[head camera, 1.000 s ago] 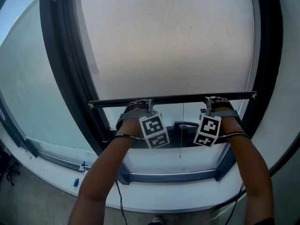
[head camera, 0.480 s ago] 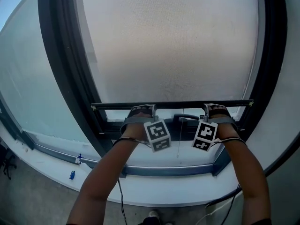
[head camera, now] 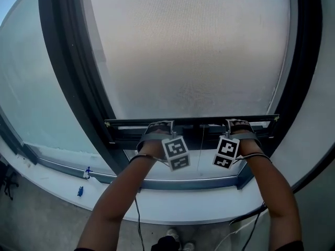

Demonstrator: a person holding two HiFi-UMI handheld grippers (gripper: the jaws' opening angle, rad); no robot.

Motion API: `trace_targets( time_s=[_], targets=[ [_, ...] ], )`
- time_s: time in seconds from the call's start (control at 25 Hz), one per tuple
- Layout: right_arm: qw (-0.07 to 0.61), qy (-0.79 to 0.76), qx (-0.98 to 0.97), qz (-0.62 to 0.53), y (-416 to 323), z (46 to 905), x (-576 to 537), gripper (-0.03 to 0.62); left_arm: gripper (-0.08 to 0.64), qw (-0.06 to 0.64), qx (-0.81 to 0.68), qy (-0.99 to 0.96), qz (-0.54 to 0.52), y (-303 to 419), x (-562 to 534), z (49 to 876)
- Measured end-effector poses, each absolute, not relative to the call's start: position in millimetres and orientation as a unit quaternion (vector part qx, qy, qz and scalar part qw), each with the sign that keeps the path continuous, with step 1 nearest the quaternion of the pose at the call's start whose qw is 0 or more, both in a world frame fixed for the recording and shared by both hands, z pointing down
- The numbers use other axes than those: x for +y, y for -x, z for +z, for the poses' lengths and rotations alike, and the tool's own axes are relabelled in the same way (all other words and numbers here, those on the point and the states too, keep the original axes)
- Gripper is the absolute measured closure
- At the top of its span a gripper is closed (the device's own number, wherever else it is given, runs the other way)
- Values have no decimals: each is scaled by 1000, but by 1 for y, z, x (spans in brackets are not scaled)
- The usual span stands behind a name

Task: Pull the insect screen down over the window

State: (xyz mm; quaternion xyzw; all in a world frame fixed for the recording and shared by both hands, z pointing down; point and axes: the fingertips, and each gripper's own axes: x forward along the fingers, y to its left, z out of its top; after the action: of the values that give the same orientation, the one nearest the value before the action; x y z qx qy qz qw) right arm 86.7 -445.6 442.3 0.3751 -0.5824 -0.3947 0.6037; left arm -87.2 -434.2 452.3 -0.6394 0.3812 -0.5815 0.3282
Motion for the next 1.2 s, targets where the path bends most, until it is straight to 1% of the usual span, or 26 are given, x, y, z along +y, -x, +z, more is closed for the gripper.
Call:
trace_targets(
  time_s=[0.12,0.16,0.24,0.36,0.52,0.84,0.96,1.2],
  targets=[
    [603,-375,-584,-393,-85,448,-447,412,348,322,379,644,-582,88,-434,461],
    [603,-376,-583,-393,-85,450,-447,413,334,316,376,649,-581,87,-434,464],
    [599,-380,-584,-395,-86,452,-448,412,280,310,369,656,-581,86,-433,469],
    [596,-381,-586,-396,-87,453,-448,411,265,313,367,654,-582,85,-432,472],
    [593,-380,-588,-398,-85,455,-448,411,265,315,371,648,-587,87,-433,475],
    [591,-378,-601,-383,-84,459,-446,411,265,295,378,654,-586,85,-432,478],
    [606,-357,-607,-369,-85,479,-442,413,265,275,363,668,-588,84,-428,496],
    [621,-342,-608,-358,-87,519,-440,413,265,265,354,668,-599,84,-427,536]
  ],
)
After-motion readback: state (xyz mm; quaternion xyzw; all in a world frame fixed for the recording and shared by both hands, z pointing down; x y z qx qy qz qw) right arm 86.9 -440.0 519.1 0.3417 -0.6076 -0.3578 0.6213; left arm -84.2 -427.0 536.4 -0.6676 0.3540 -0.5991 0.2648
